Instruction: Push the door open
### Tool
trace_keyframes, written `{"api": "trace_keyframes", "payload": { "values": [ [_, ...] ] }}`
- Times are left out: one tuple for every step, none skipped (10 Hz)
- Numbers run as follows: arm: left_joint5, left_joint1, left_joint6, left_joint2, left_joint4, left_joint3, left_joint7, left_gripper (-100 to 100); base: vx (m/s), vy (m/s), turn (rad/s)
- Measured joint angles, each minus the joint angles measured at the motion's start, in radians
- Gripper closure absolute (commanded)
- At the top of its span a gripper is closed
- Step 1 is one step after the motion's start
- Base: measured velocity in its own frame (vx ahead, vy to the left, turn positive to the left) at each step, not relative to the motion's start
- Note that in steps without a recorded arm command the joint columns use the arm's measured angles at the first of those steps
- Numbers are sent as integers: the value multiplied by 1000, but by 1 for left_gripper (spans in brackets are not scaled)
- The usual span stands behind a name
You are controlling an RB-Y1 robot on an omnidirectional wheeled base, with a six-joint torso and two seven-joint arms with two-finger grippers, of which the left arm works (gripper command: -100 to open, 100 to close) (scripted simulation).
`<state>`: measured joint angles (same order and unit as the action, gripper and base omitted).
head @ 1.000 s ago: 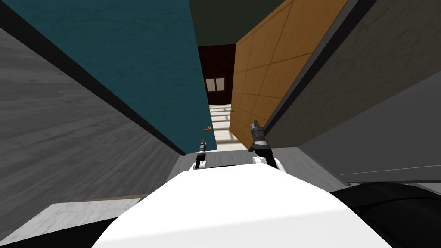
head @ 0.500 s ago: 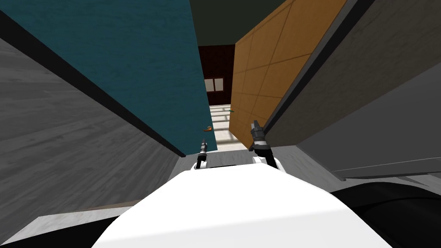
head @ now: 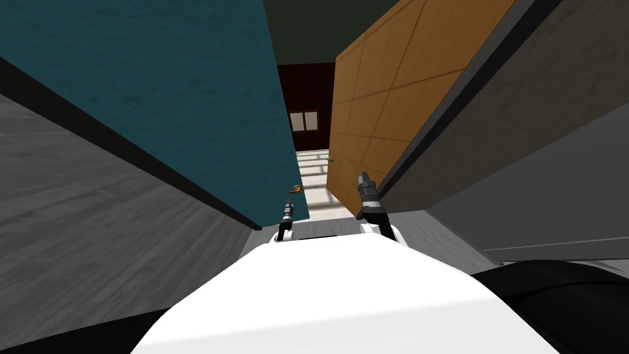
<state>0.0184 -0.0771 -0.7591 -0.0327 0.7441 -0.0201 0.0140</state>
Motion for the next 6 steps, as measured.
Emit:
{"api": "trace_keyframes", "payload": {
  "values": [
    [1, -1, -1, -2, -3, -2, 0, -100, 227, 28, -24],
    [2, 1, -2, -3, -2, -3, 1, -100, 205, 14, -26],
    [3, 0, -3, -3, -4, -5, 1, -100, 220, -2, -32],
    [4, -4, -6, 1, -11, -8, 1, -100, 212, 5, -26],
    [5, -4, -7, 5, -12, -10, 1, -100, 196, -8, -19],
    [6, -8, -11, 12, -20, -12, 2, -100, 181, -16, -18]
  ]
}}
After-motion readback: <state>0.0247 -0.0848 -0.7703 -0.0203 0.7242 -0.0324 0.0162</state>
